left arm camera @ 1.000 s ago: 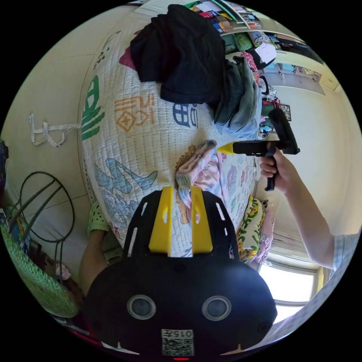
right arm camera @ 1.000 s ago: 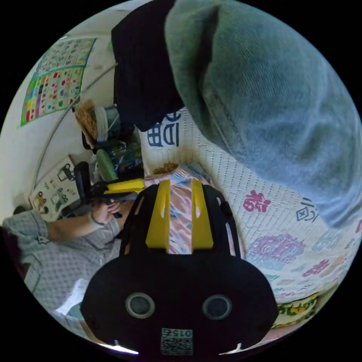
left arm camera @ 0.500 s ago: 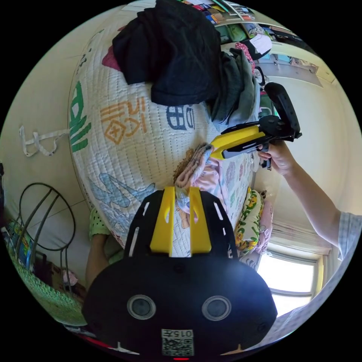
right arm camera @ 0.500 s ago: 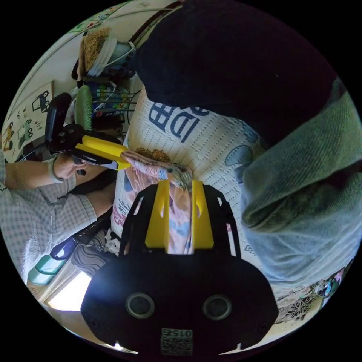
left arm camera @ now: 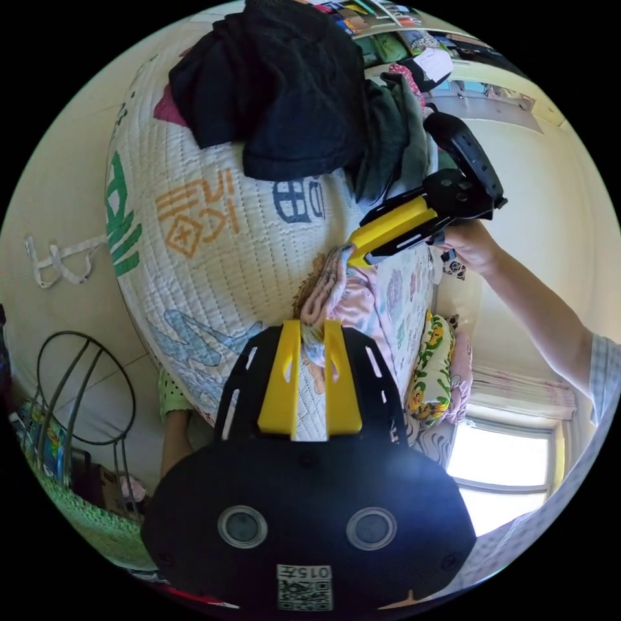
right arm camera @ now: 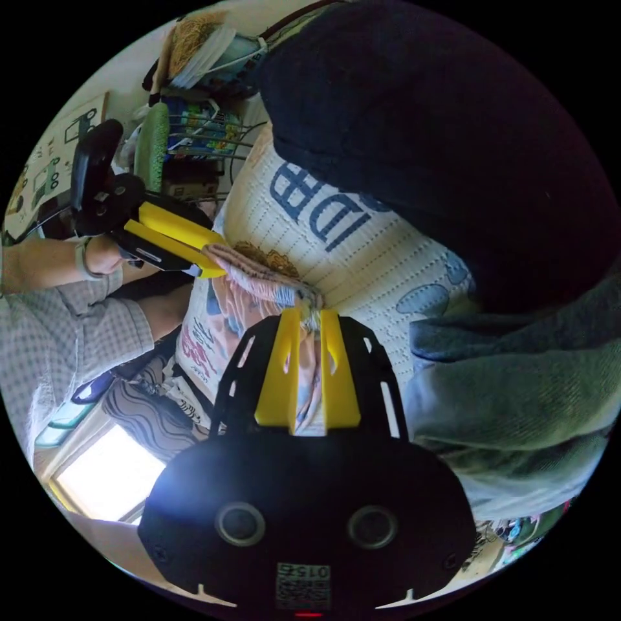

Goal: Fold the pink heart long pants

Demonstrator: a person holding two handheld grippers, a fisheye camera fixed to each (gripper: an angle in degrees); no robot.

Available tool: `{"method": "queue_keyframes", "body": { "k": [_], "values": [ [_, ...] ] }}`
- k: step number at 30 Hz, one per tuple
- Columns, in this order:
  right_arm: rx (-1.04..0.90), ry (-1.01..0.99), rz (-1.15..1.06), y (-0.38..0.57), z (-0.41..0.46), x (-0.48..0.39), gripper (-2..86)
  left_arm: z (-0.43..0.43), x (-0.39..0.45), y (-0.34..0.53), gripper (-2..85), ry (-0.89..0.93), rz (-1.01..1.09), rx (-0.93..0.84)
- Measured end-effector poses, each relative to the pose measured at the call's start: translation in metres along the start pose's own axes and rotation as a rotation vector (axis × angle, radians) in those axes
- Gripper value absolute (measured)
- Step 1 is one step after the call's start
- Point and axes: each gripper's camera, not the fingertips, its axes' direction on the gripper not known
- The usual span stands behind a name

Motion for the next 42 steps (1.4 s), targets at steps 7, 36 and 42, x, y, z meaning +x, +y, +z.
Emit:
{"method": "queue_keyframes", "body": {
  "k": [7,36,42],
  "values": [
    [0.313,-0.076,-0.127,0.100,-0.057,-0.058,5.4,-0.028,0.113,0.069,5.6,-0.055,0.282,0.114],
    [0.515,0.189,0.173,0.671,0.106,-0.476,5.0,0.280,0.676,0.499,5.8,0.010,1.155,-0.143],
    [0.482,0.153,0.312,0.761,0.180,-0.536,5.0,0.382,0.772,0.582,5.9,-0.002,1.279,-0.232]
  ]
}}
